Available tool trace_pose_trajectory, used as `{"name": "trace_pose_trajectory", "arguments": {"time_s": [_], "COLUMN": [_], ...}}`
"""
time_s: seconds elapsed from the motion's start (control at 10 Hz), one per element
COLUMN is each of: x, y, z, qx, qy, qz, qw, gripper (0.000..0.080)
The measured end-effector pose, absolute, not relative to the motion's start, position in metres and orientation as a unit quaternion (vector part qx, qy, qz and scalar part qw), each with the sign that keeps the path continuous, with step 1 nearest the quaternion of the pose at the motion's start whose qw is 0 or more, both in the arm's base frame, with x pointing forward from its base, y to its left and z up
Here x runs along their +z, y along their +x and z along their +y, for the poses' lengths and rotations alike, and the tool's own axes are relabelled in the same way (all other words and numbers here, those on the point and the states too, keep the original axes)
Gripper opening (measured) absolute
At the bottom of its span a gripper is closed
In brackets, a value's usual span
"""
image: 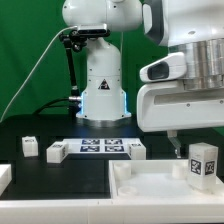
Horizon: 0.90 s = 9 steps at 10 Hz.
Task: Assemble one leg
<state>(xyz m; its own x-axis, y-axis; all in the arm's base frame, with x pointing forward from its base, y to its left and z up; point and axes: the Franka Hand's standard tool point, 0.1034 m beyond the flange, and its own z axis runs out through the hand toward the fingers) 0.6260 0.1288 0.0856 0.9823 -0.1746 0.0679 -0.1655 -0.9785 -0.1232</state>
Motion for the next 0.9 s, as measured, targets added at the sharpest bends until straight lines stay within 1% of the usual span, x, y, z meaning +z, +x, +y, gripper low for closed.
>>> {"name": "trace_pose_trajectory", "arguments": {"time_s": [0.1, 0.3, 0.5, 0.7, 0.8, 0.9], "x": [0.0857, 0.0797, 0.0775, 0.0774, 0.0773, 0.0772], "y": [0.6271, 0.6275, 0.6261, 0.6266, 0.6265, 0.6265], "z": [0.1282, 0.1239, 0.1264, 0.1244, 0.1245, 0.1244], "qx": [-0.048, -0.059, -0.064, -0.065, -0.065, -0.065], "qy": [-0.998, -0.996, -0.989, -0.987, -0.987, -0.987], "qz": [0.015, -0.057, -0.127, -0.143, -0.143, -0.143], "qw": [0.048, 0.042, 0.038, 0.037, 0.037, 0.037], "gripper": [0.0649, 0.0649, 0.0649, 0.0649, 0.0536, 0.0401]}}
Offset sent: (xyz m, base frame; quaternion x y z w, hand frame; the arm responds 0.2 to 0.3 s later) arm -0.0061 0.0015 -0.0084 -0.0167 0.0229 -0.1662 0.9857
